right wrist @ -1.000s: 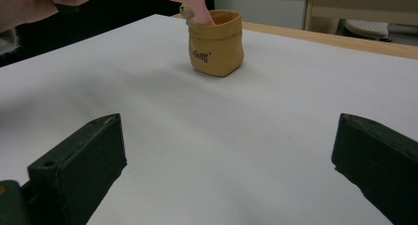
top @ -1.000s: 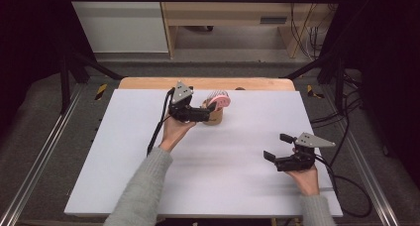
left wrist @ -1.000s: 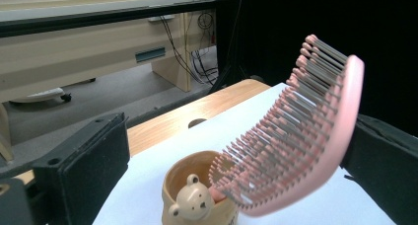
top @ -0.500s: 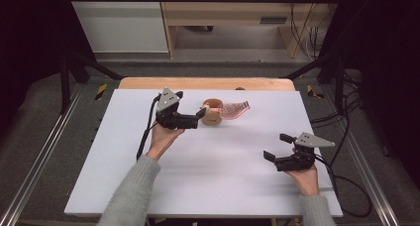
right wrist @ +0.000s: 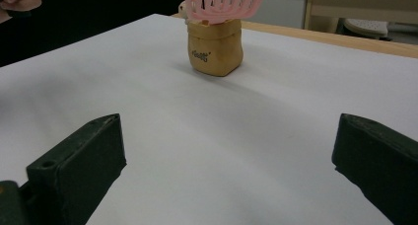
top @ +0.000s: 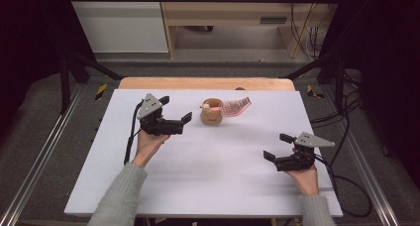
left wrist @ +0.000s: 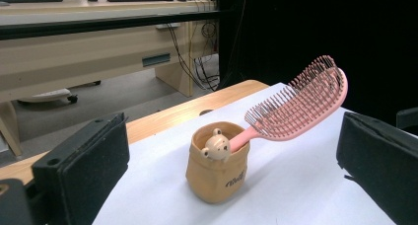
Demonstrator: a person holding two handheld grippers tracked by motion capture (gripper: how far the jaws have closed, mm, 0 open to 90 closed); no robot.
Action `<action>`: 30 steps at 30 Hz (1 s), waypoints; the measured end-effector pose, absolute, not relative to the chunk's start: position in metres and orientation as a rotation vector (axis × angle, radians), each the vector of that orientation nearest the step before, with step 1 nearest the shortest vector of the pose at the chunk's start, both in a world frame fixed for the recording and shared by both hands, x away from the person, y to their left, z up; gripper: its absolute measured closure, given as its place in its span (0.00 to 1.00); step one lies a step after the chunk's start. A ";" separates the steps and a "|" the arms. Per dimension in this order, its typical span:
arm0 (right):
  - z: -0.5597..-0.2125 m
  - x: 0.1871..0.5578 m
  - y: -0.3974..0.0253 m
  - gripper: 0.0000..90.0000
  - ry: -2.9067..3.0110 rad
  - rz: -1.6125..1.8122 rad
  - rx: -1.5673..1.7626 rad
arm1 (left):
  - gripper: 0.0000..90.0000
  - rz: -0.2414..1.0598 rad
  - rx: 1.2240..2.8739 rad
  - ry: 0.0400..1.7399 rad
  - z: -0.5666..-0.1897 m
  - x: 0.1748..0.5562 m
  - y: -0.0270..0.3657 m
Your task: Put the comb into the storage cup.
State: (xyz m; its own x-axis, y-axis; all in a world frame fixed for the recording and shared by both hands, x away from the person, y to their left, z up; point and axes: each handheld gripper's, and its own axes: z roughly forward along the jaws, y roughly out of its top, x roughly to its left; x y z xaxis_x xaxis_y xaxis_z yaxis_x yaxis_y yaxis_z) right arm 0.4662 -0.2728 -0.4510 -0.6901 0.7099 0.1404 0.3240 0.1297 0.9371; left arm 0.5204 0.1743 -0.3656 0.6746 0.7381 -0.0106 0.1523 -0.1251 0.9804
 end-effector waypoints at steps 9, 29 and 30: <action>-0.451 0.466 -0.273 0.00 2.072 1.583 1.004 | 0.00 0.592 1.649 0.745 -0.372 0.509 0.193; -0.451 0.466 -0.273 0.00 2.072 1.585 1.004 | 0.00 0.582 1.674 0.796 -0.397 0.485 0.229; -0.451 0.466 -0.273 0.00 2.072 1.585 1.004 | 0.00 0.578 1.675 0.803 -0.399 0.484 0.233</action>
State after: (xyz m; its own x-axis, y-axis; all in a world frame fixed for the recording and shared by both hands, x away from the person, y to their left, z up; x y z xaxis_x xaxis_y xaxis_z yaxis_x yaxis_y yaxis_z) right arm 0.4662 -0.2727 -0.4511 -0.6906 0.7088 0.1438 0.3242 0.1257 0.9376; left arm 0.4839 0.2326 -0.3988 0.6465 0.7622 -0.0344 0.2090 -0.1336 0.9688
